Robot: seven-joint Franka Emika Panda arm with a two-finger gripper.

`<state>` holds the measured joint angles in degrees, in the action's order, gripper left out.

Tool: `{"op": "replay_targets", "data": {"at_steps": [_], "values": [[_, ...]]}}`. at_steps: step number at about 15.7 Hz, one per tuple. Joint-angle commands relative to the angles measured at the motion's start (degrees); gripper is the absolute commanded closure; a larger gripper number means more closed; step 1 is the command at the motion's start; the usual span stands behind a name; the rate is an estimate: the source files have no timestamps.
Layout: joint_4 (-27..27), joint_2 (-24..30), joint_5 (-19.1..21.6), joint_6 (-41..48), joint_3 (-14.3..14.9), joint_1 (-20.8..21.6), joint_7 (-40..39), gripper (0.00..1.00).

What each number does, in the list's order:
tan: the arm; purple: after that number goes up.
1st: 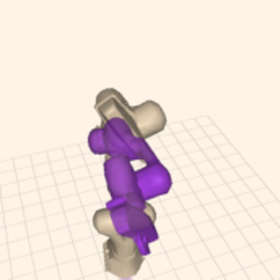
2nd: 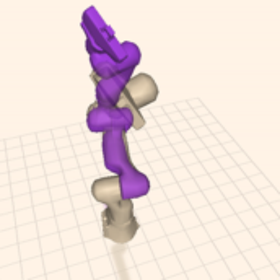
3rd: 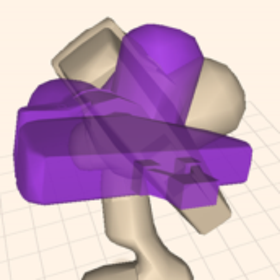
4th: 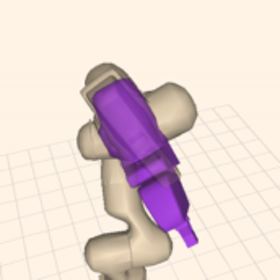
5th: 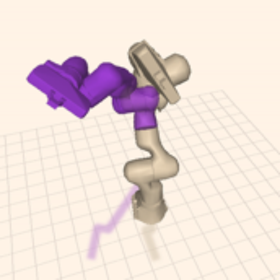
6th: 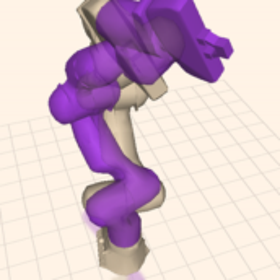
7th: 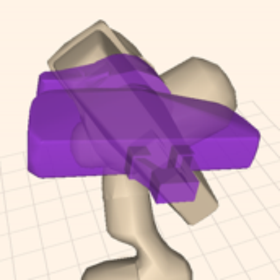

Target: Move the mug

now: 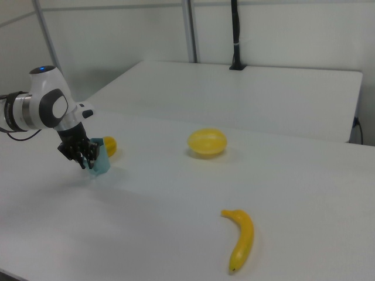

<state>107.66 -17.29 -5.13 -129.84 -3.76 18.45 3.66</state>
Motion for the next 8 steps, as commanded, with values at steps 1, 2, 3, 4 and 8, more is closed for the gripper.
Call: {"op": "replay_targets", "data": {"at_steps": [1,2,3,4,8], "values": [[0.4,0.4,-0.8,-0.9,0.8,0.5,-0.1,0.91],[0.5,0.9,-0.8,-0.7,0.8,0.2,0.0,0.91],[0.6,1.7,-0.9,-0.2,0.7,0.0,0.3,0.91],[1.5,3.3,-0.9,0.0,0.8,-0.2,1.5,0.91],[7.2,10.6,-1.5,3.5,0.8,-5.1,5.0,0.91]]}}
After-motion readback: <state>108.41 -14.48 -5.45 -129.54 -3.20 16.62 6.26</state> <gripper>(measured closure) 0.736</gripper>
